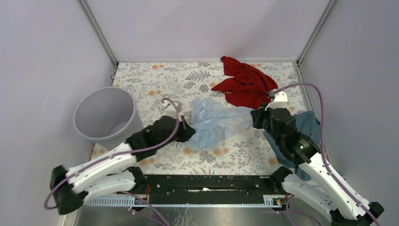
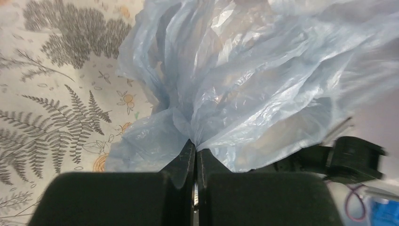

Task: Put the trash bags into the trash bin

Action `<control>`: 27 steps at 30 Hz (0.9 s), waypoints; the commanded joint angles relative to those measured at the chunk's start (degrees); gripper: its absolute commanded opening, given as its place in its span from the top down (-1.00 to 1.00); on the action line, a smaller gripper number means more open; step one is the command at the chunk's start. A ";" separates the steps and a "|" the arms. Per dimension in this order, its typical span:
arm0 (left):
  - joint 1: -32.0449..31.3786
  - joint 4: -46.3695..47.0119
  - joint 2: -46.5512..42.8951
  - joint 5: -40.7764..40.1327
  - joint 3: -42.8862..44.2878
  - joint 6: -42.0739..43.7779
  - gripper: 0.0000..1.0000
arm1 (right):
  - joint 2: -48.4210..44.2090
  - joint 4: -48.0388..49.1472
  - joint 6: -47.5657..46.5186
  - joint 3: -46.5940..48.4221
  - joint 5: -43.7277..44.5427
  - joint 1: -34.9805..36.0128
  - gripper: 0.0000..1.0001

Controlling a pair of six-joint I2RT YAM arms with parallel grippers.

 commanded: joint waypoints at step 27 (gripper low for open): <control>0.55 -12.66 -12.94 -3.23 11.08 -10.62 1.00 | 20.57 -7.74 -3.38 7.47 -5.31 -0.41 -0.52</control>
